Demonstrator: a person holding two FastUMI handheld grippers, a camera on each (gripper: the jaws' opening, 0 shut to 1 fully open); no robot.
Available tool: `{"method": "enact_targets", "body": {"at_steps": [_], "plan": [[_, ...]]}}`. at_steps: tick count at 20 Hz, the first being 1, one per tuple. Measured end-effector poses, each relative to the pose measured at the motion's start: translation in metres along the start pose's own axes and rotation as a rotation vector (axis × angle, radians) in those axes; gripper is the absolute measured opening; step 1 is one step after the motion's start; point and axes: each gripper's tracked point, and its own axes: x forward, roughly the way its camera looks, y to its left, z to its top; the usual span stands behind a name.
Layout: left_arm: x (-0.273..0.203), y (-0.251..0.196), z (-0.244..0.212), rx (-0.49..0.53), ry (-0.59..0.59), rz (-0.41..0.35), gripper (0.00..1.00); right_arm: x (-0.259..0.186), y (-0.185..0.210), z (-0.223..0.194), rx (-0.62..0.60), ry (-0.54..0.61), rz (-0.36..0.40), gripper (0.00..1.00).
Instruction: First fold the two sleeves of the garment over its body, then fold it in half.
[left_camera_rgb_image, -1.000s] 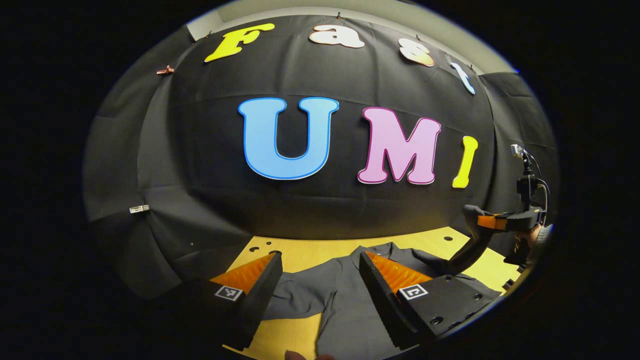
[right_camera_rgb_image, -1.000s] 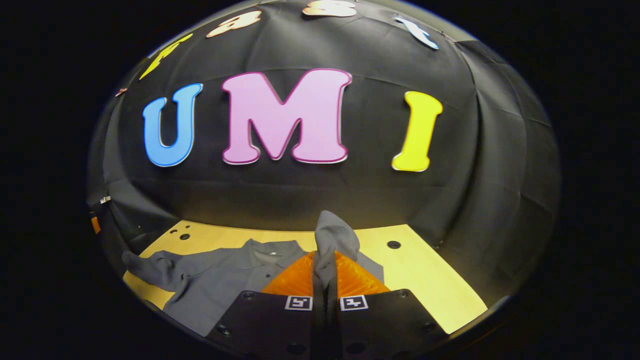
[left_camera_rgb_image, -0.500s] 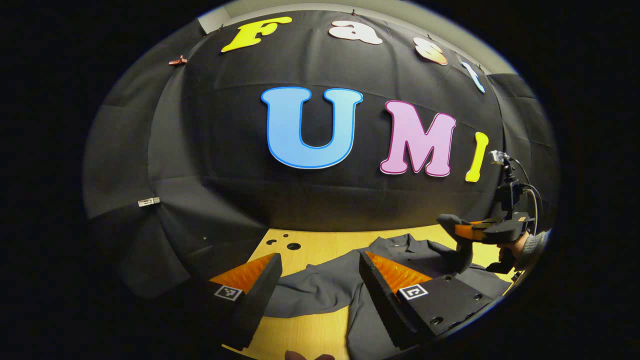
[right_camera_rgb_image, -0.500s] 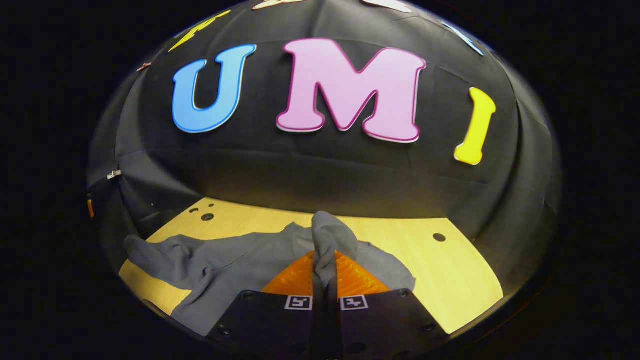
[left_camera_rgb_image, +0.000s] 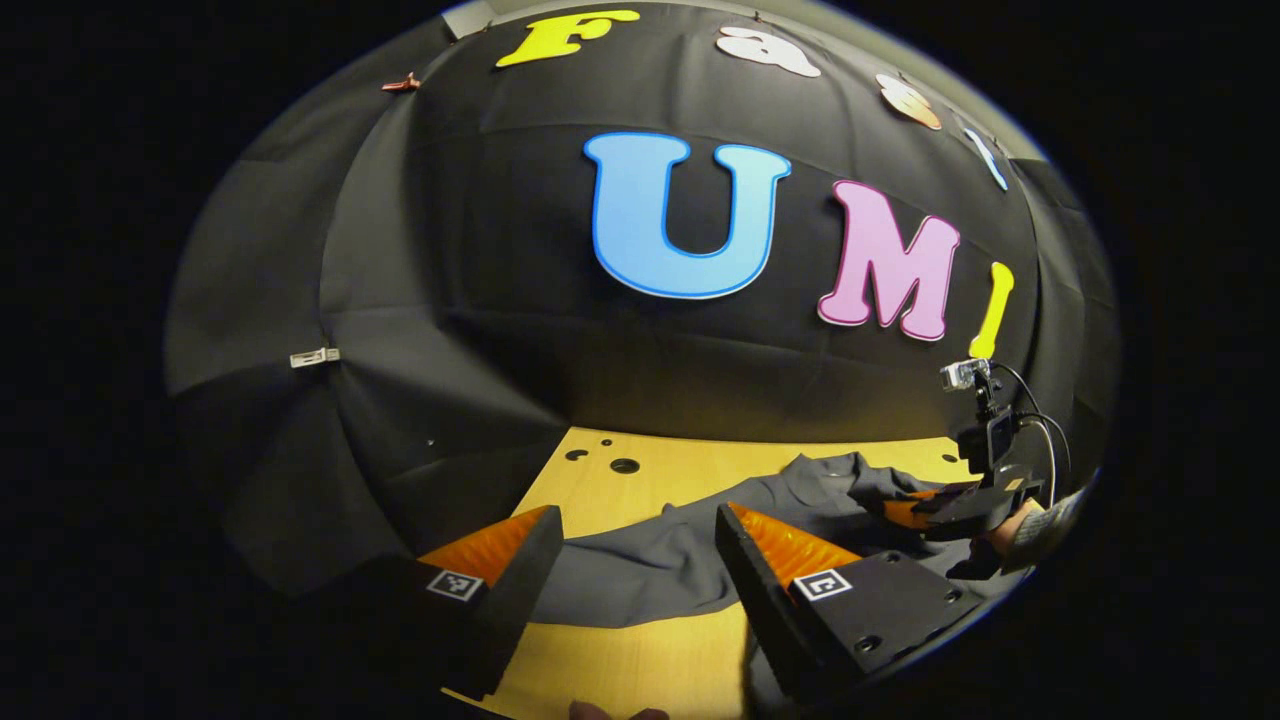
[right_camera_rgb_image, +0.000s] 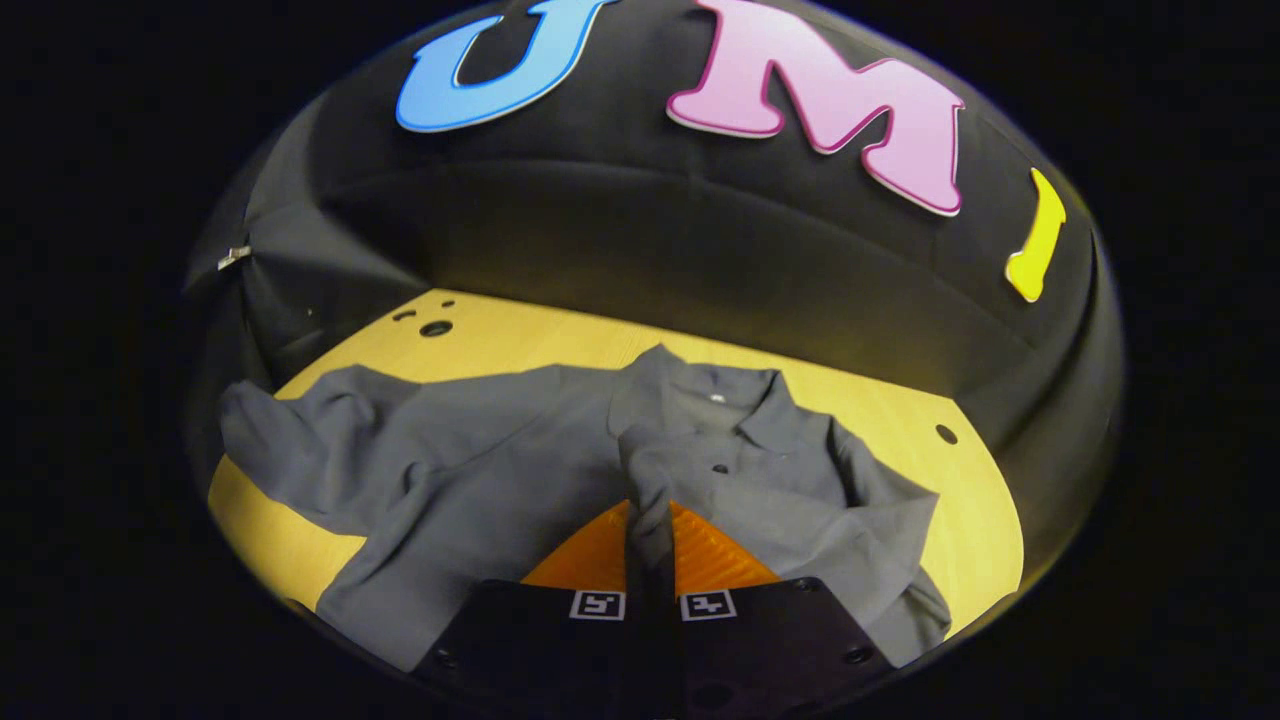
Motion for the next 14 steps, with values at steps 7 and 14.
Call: {"method": "enact_targets", "body": {"at_steps": [7,14], "plan": [[0.015,0.056,-0.033,0.036,0.060,0.088,0.96,0.014,0.041,-0.041,0.061,0.117,0.076,0.18],[0.041,0.072,-0.068,0.051,0.120,0.098,0.96,-0.014,0.097,-0.024,0.178,0.114,0.274,0.43]]}}
